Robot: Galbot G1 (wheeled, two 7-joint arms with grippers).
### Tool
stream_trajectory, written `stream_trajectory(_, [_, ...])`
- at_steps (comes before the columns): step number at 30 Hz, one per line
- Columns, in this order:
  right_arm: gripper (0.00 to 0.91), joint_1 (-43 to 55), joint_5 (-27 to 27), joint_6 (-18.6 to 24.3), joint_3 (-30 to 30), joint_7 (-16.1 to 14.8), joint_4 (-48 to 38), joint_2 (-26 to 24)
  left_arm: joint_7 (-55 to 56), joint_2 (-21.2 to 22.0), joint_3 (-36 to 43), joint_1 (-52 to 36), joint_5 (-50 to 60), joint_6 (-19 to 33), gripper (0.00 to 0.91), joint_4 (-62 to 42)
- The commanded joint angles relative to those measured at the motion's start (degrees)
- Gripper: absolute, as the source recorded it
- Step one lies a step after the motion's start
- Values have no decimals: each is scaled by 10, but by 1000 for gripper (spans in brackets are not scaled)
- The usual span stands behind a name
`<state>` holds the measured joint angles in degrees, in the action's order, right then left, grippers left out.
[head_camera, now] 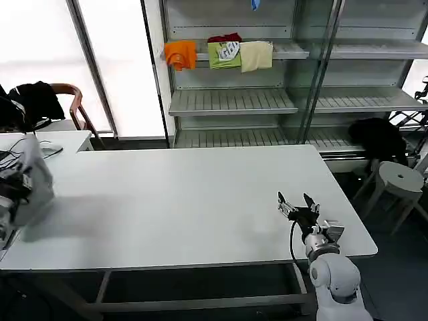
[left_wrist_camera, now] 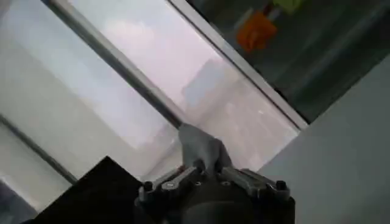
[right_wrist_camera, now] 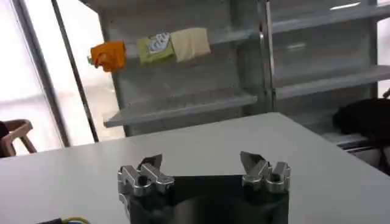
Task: Fold and organize the clothes.
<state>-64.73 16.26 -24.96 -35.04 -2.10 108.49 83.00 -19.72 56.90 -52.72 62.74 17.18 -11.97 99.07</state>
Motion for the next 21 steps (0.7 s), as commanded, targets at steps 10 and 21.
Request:
stream_trajectory(10, [907,-12,3,1,-26,2,3,-7,63,212,293,27,15,-50,30,84])
stream_trajectory(21, [907,-15,-2,-16,-19,1,37,-4,148,258,436,-64,-65,-100,60,27])
